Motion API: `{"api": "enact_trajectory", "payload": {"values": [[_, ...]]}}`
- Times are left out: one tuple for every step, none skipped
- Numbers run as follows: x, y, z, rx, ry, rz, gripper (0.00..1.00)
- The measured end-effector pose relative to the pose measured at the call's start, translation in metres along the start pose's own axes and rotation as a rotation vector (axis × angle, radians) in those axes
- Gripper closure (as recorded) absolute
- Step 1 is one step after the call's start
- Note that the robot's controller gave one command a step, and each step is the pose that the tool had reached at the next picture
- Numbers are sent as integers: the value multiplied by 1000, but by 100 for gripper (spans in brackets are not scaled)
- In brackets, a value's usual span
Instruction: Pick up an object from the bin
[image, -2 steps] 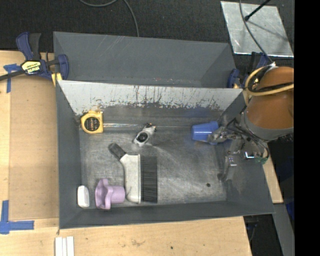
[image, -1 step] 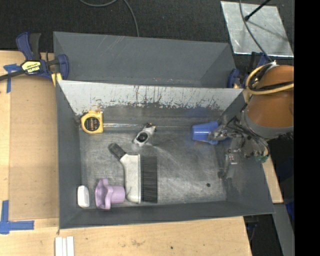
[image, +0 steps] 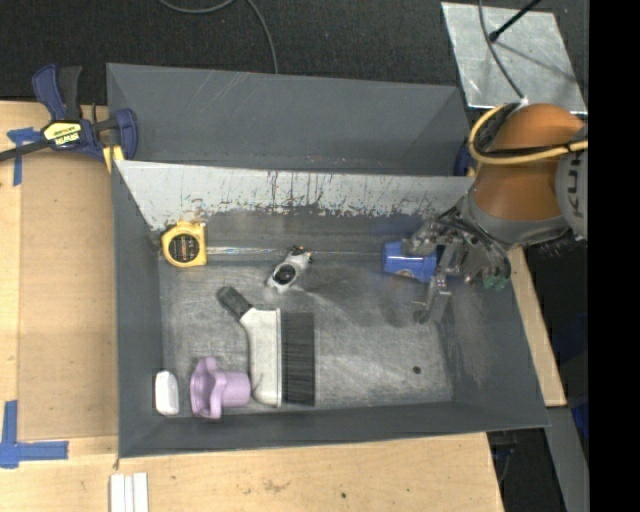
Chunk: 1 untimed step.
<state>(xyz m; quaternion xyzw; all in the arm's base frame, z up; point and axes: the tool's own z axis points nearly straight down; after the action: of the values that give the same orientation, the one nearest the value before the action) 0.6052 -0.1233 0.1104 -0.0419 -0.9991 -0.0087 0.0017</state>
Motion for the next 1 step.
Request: {"api": "enact_trajectory", "payload": {"values": [[6, -6, 11, 17, -8, 4, 0]]}}
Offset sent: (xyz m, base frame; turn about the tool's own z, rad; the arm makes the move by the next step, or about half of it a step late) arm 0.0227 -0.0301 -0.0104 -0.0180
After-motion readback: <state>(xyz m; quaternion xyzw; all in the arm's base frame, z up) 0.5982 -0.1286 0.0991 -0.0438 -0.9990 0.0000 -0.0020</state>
